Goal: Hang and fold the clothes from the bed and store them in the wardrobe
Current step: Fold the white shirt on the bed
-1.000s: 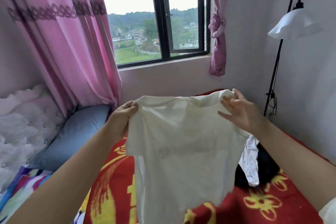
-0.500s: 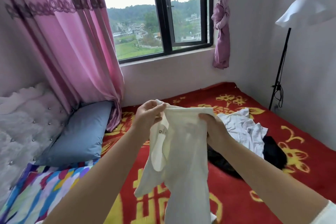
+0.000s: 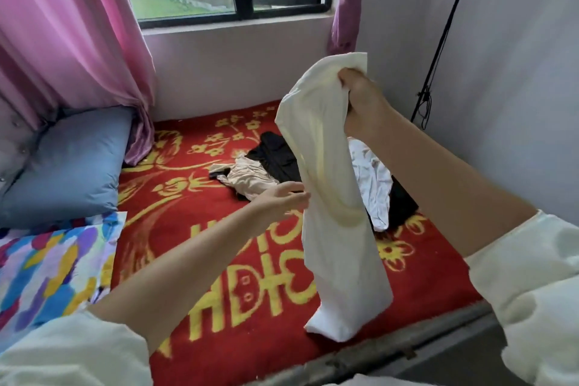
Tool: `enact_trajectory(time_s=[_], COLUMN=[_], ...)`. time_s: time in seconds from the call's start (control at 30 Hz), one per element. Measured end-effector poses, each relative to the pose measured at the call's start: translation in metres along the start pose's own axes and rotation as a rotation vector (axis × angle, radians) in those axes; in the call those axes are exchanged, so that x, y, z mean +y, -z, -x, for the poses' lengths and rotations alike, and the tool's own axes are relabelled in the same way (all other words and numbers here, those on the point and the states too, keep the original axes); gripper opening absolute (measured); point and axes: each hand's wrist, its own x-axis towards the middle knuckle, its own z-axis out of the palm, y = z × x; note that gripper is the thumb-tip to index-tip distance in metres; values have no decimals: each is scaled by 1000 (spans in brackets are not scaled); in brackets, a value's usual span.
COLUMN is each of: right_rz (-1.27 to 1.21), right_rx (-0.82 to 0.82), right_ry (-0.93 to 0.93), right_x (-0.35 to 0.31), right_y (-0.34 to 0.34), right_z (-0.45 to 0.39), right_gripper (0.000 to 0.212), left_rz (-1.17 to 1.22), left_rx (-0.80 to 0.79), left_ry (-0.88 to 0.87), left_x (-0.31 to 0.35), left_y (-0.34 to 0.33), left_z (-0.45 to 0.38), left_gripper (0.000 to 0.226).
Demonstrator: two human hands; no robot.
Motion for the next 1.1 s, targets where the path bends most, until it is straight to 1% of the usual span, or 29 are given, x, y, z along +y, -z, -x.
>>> enact_trajectory(time_s=[0.03, 0.1, 0.17, 0.23, 0.27, 0.33, 0.37, 0.4, 0.47, 0.5, 0.53, 0.57, 0.6, 0.63, 0.67, 0.7, 0.73, 0.77, 0.83, 0.93, 0.97, 1.03, 1.1], right_rz=[9, -3, -24, -22, -28, -3, 53, 160, 527, 743, 948, 1148, 1356, 1507, 1563, 1539, 1477, 1421, 1387, 1299, 1263, 1211, 1254], right_rx=[22, 20, 24, 49, 76, 206, 275, 329, 393, 382, 315, 188, 13, -170, -334, -443, -487, -474, -397, -284, -274, -332, -346], right_ry=[-1, -6, -16, 1, 25, 68, 89, 113, 142, 150, 167, 189, 193, 175, 130, 43, -25, -38, 39, 212, 235, 208, 204], right_x=[0, 3, 4, 0, -6, -18, -24, -30, -32, -28, -24, -17, -10, -1, 10, 21, 33, 45, 65, 86, 89, 94, 102], right_y=[4, 14, 23, 32, 35, 51, 60, 72, 93, 98, 103, 104, 100, 94, 88, 82, 76, 71, 59, 40, 33, 19, 12], right_z=[0, -3, -5, -8, -7, -11, -12, -15, -22, -22, -20, -16, -10, -4, 1, 4, 6, 6, 7, 6, 4, 3, -3], right_gripper=[28, 30, 29, 26, 25, 26, 27, 23, 6, 22, 41, 57, 67, 72, 74, 75, 75, 74, 65, 40, 37, 33, 18], left_rz=[55, 16, -58, -17, 29, 101, 132, 158, 200, 202, 176, 119, 46, -26, -85, -108, -126, -145, -203, -257, -255, -246, -236], left_rx=[-30, 12, 127, 231, 273, 335, 359, 381, 374, 346, 315, 284, 265, 260, 262, 252, 236, 219, 205, 243, 259, 303, 324], left_ry=[2, -33, -71, -77, -68, -53, -60, -82, -161, -212, -256, -291, -314, -327, -335, -342, -343, -343, -327, -278, -266, -245, -234], left_x=[5, 7, 6, 0, -2, -3, -1, 6, 19, 28, 40, 51, 62, 72, 81, 90, 96, 102, 108, 108, 107, 104, 101], left_y=[-3, -11, -25, -33, -32, -21, -13, -4, 13, 19, 23, 26, 27, 29, 32, 34, 37, 38, 43, 51, 54, 60, 66], left_z=[-2, -14, -26, -37, -43, -52, -51, -51, -45, -39, -35, -30, -27, -23, -18, -14, -10, -4, 4, 9, 11, 14, 18], left_gripper=[44, 37, 21, 14, 15, 16, 15, 17, 25, 26, 24, 22, 20, 22, 24, 24, 21, 16, 15, 16, 15, 15, 17])
